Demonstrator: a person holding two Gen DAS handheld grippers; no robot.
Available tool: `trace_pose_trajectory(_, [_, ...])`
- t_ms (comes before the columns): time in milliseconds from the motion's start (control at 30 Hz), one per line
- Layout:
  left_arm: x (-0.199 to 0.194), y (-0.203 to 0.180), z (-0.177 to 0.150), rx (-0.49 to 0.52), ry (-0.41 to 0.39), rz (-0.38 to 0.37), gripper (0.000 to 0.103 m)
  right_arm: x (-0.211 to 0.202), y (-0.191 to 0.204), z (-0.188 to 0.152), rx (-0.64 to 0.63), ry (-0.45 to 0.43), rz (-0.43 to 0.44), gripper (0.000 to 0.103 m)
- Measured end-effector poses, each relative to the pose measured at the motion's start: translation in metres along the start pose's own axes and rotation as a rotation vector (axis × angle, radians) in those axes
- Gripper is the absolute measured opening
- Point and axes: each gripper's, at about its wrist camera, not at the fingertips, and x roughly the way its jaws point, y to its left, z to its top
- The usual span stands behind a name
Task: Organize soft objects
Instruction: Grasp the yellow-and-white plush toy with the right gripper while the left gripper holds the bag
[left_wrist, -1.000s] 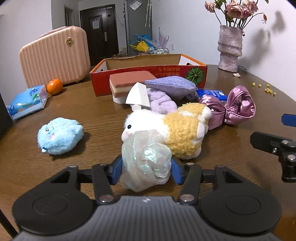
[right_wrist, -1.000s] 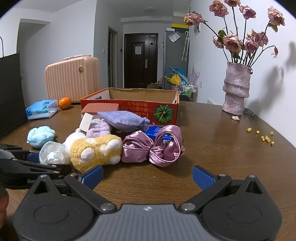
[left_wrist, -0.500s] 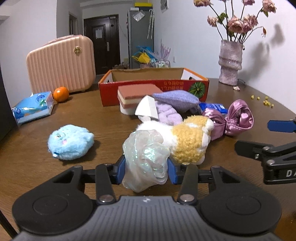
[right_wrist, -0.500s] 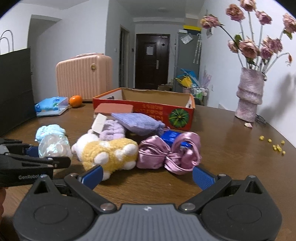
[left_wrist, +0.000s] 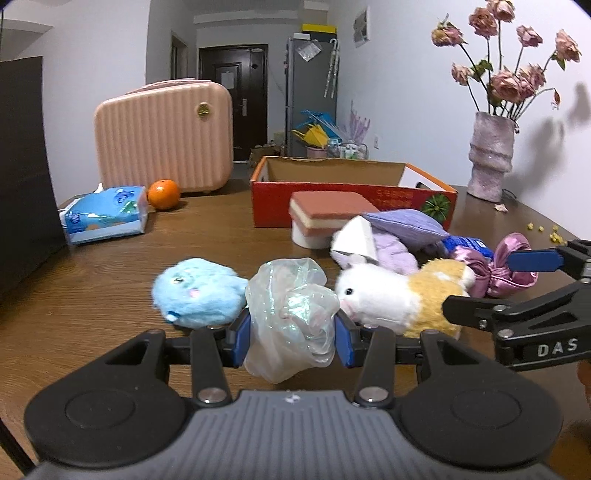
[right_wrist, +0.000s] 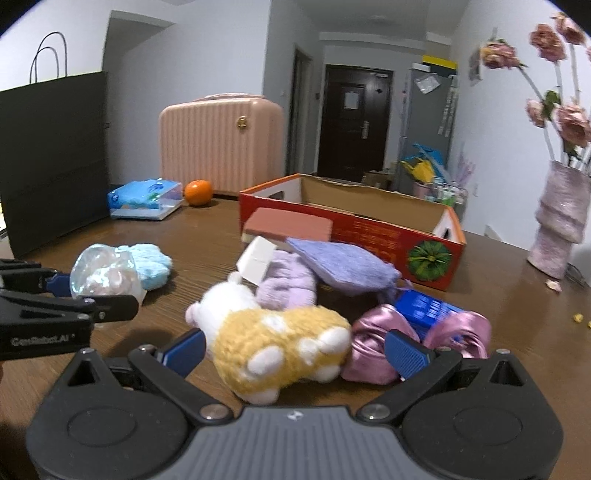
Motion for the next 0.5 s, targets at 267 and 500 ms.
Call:
trace_pose_trajectory(267, [0.000,0.019,0.000,-0.022,-0.009,0.021,0.046,0.037,0.000,0.013,-0.016,0.026,0.042,0.103])
trace_pose_trajectory(500, [0.004,0.030,0.000,-0.052,0.001,0.022,0.046,0.058,-0.002,0.012,0.002,0.041,0.087,0.102])
